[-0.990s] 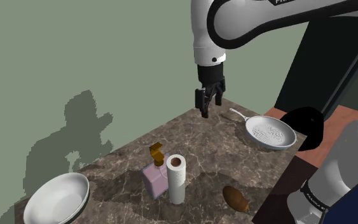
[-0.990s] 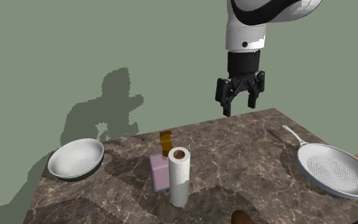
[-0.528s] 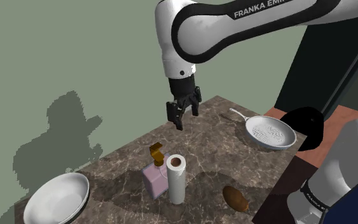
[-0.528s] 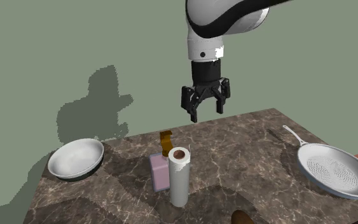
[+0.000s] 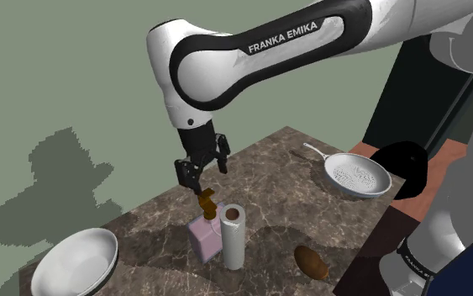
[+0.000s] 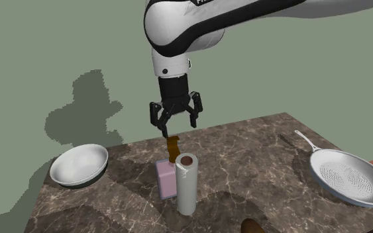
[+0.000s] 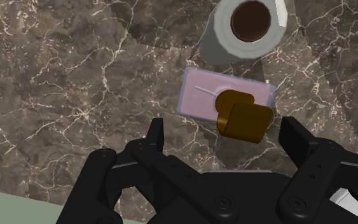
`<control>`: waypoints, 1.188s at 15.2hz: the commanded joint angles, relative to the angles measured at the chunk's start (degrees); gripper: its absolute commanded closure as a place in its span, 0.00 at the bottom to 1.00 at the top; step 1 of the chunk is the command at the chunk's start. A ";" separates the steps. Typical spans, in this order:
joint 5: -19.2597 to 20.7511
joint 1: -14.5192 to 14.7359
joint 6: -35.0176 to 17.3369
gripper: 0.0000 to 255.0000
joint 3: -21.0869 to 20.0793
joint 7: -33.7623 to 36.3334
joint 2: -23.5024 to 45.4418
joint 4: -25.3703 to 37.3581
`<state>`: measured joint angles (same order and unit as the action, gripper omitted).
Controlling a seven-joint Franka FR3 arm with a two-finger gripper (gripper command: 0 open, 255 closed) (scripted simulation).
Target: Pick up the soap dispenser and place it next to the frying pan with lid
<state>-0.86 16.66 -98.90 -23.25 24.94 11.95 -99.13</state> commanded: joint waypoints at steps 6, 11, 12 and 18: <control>1.38 1.67 -2.56 0.00 -0.47 1.91 4.40 1.35; 1.40 1.66 -5.30 0.00 -0.46 1.93 4.45 -1.36; 1.40 1.67 -5.30 0.00 -0.46 1.93 4.45 -1.35; 1.40 1.67 -5.29 1.00 -0.46 1.93 4.45 -1.34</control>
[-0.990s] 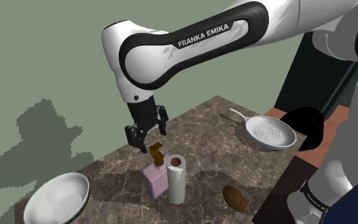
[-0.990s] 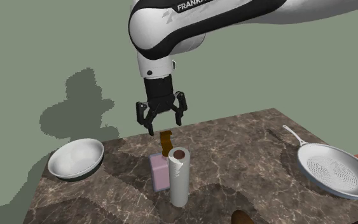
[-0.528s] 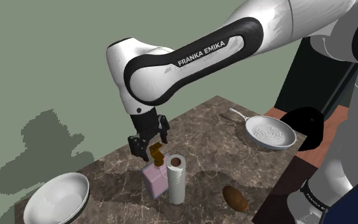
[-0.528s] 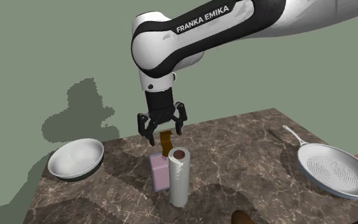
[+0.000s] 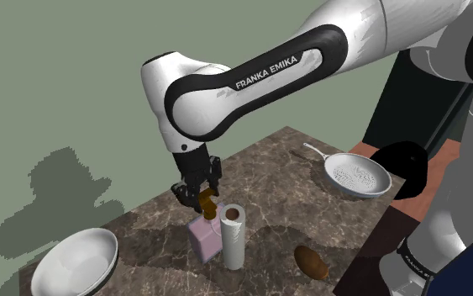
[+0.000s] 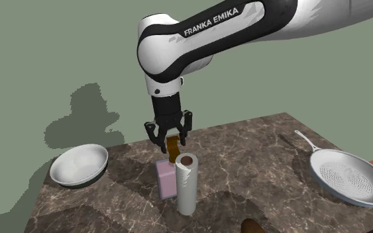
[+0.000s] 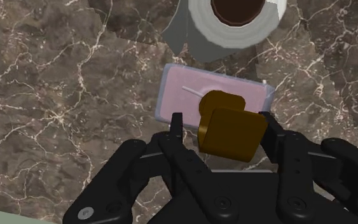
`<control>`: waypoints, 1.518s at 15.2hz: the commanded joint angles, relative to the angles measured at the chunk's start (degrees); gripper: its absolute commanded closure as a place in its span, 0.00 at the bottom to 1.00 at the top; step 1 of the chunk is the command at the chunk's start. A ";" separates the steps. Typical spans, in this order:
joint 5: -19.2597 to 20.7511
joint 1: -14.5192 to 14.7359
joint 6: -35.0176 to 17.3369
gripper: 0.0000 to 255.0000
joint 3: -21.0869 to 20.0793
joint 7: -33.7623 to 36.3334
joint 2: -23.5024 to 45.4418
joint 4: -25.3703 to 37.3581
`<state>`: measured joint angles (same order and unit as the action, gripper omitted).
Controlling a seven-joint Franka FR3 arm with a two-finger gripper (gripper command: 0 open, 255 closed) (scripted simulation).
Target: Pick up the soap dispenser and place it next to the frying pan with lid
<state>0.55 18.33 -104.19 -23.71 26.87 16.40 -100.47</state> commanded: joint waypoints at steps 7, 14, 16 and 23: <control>0.00 -0.01 0.01 1.00 0.00 -0.01 -0.01 0.00; -0.41 -0.09 3.49 1.00 -0.15 -0.02 -1.06 2.52; -0.55 -0.10 4.92 1.00 -0.20 0.00 -1.40 3.63; -0.87 -0.08 10.03 1.00 -0.36 0.16 -2.19 8.03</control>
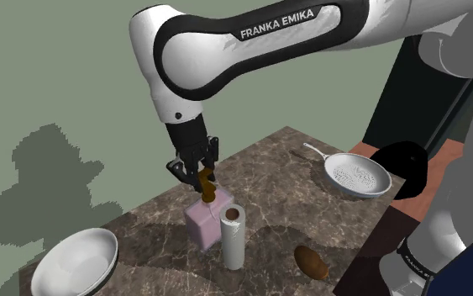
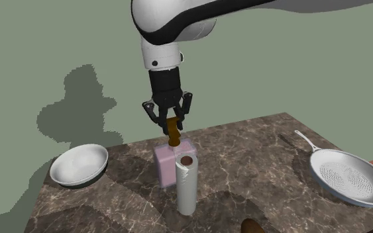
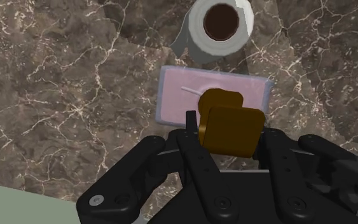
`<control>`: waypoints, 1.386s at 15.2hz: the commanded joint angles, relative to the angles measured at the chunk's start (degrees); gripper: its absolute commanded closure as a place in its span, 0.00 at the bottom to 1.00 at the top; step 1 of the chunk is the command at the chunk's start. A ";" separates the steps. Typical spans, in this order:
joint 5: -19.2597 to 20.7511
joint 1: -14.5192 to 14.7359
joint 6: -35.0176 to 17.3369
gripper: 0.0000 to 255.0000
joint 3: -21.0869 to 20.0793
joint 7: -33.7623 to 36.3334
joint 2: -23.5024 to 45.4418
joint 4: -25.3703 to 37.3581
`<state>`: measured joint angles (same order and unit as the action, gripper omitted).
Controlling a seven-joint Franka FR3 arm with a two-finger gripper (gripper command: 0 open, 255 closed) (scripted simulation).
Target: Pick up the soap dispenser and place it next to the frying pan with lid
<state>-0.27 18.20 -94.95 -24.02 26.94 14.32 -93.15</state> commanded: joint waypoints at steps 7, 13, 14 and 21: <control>-0.12 0.23 6.13 1.00 -0.19 0.44 -0.22 5.95; -4.05 -3.18 7.56 1.00 0.87 -4.08 -11.89 -3.70; -4.73 -3.68 7.99 1.00 1.27 -5.05 -14.11 -5.40; -7.87 -6.00 12.82 1.00 5.23 -11.87 -28.50 -14.75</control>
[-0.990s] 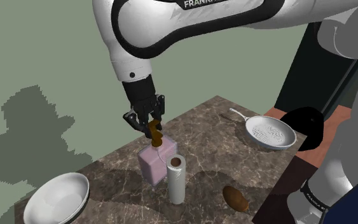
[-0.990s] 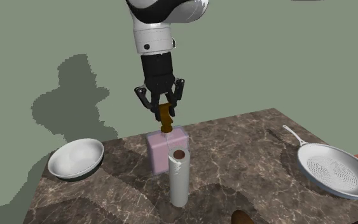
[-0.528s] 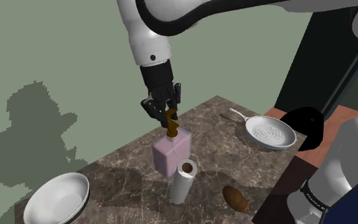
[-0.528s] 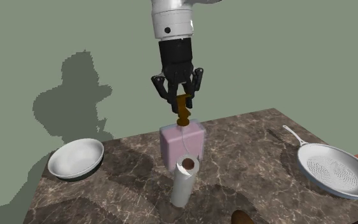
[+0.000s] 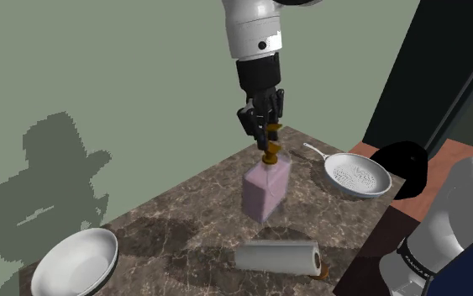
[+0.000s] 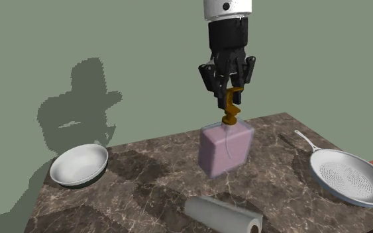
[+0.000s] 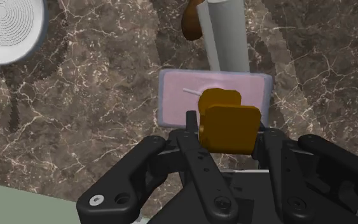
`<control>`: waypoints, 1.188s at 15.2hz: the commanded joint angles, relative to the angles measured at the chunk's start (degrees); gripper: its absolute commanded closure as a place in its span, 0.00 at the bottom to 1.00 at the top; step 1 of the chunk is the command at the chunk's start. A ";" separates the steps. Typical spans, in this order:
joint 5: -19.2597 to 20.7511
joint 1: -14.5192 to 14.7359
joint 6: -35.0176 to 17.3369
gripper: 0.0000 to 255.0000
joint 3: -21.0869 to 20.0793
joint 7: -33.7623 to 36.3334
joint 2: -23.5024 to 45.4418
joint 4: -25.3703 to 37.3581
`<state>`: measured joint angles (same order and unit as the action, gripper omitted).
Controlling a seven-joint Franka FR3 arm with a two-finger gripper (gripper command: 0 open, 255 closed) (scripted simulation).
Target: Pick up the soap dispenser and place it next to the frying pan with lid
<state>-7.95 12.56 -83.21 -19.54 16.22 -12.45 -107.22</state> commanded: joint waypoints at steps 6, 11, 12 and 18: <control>-0.39 -1.32 7.06 1.00 5.25 -6.64 -12.25 -5.55; 1.04 -1.91 12.84 1.00 9.32 -11.04 -19.67 -7.57; 1.47 -2.03 14.05 1.00 10.16 -11.92 -20.99 -7.76; 5.05 -2.53 21.56 1.00 15.31 -17.32 -27.78 -7.39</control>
<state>-3.52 10.08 -62.87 -5.04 -0.18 -38.98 -114.48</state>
